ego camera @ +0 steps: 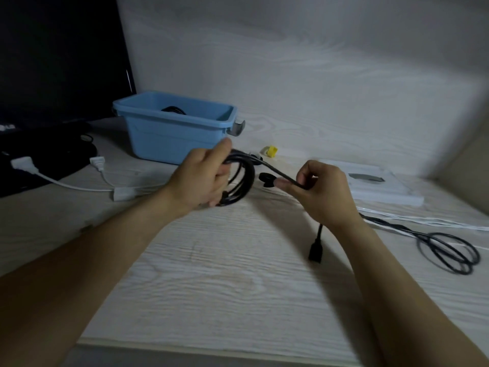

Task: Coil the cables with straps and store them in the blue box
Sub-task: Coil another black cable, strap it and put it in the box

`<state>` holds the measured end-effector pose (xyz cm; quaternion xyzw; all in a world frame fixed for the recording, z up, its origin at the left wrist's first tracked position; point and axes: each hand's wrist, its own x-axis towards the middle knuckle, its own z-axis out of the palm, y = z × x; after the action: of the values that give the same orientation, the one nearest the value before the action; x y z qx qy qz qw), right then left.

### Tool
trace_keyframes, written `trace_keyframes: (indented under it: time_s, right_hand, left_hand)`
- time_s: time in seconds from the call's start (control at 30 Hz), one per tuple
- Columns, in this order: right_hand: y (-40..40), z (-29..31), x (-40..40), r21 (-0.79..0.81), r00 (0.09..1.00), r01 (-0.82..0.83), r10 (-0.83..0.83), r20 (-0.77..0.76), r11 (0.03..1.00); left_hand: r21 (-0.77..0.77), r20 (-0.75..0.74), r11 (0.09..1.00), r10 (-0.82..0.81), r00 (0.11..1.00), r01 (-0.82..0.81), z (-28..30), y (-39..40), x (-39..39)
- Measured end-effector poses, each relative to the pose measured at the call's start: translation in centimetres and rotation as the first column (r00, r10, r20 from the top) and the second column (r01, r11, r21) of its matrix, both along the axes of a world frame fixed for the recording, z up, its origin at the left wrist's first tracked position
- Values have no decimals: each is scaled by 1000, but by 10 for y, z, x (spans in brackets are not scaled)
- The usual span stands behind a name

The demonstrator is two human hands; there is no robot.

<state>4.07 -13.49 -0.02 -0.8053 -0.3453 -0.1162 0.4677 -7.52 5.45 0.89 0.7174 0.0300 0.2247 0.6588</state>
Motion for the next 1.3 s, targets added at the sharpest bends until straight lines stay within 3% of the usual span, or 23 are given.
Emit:
trace_keyframes:
  time_s: [0.1, 0.27, 0.57, 0.8, 0.9, 0.97, 1.03, 1.1, 1.17, 1.3]
  right_hand:
    - [-1, -2, 7, -74, 992, 120, -116, 47, 990]
    - [-3, -5, 15, -194, 986, 165, -154, 70, 967]
    - [-21, -8, 32, -306, 956, 269, -292, -30, 913]
    - [-32, -7, 38, 11, 901, 407, -400, -167, 913]
    - [-33, -5, 41, 123, 853, 450, -386, -351, 884]
    - [-36, -2, 39, 156, 833, 360, -242, -497, 920]
    - [-36, 1, 32, 181, 791, 140, 0, -612, 973]
    - [-31, 3, 25, 247, 763, -41, 190, -618, 968]
    - [-22, 3, 21, 219, 827, -43, 158, -539, 975]
    - [-8, -3, 18, 138, 959, 136, -95, -269, 981]
  left_hand:
    - [-144, 49, 978, 157, 986, -148, -1, 7, 3]
    - [-336, 38, 888, 346, 937, -314, -2, 12, 7]
    - [-539, 3, 712, 537, 844, -450, 2, 24, 10]
    - [-635, -27, 569, 659, 751, -522, 10, 45, 5]
    - [-671, -52, 520, 678, 733, -528, 8, 46, 6]
    - [-660, -52, 530, 674, 736, -532, 7, 47, 8]
    - [-633, -59, 567, 643, 763, -527, 3, 47, 10]
    - [-604, -65, 613, 598, 799, -509, 1, 45, 12]
    - [-547, -56, 698, 521, 852, -462, 2, 42, 12]
    - [-339, 14, 897, 306, 952, -284, 10, 28, 7]
